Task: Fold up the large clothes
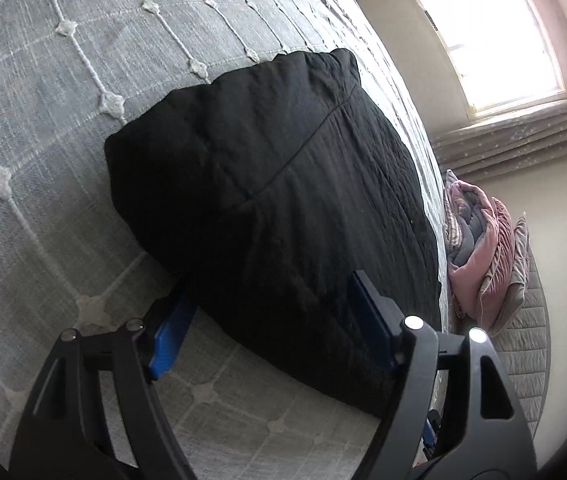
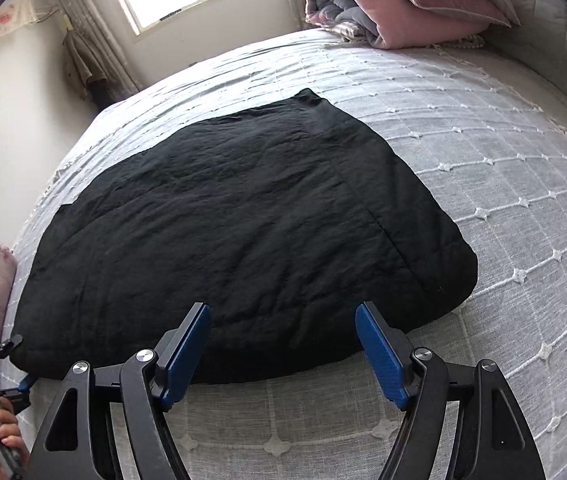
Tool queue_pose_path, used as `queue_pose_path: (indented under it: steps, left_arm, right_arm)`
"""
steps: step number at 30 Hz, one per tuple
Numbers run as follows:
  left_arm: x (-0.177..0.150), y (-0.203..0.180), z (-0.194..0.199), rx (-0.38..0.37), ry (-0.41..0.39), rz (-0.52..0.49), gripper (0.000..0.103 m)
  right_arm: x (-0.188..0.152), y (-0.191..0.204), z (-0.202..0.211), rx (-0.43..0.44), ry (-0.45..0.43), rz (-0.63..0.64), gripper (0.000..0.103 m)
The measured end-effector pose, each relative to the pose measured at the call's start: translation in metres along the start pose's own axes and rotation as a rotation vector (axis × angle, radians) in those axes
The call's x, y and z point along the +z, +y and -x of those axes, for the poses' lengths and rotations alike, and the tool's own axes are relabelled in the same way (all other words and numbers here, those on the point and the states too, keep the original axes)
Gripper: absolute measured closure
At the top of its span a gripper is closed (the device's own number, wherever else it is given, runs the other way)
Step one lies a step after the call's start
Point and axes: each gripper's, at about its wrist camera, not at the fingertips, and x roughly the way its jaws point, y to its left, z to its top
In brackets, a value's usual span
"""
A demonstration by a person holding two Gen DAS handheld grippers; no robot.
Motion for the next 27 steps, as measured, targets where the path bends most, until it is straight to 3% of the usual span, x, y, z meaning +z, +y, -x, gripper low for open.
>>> queue_pose_path:
  steps: [9,16,21,27]
  left_arm:
    - [0.003,-0.013,-0.013,0.015,-0.068,-0.027,0.025]
    - [0.008,-0.013,-0.015,-0.087,-0.127,0.029,0.025]
    - [0.007,-0.028,-0.008,-0.089,-0.182,-0.038,0.05]
    - [0.016,-0.031,-0.016,-0.101,-0.179,-0.041,0.05]
  right_arm:
    - [0.0,0.003,-0.005,0.02,0.007,0.014,0.027]
    - [0.001,0.002,-0.007,0.02,0.009,0.007,0.027]
    - [0.001,0.004,-0.012,0.009,0.015,0.012,0.027]
    - [0.001,0.002,-0.012,0.006,0.011,0.002,0.027]
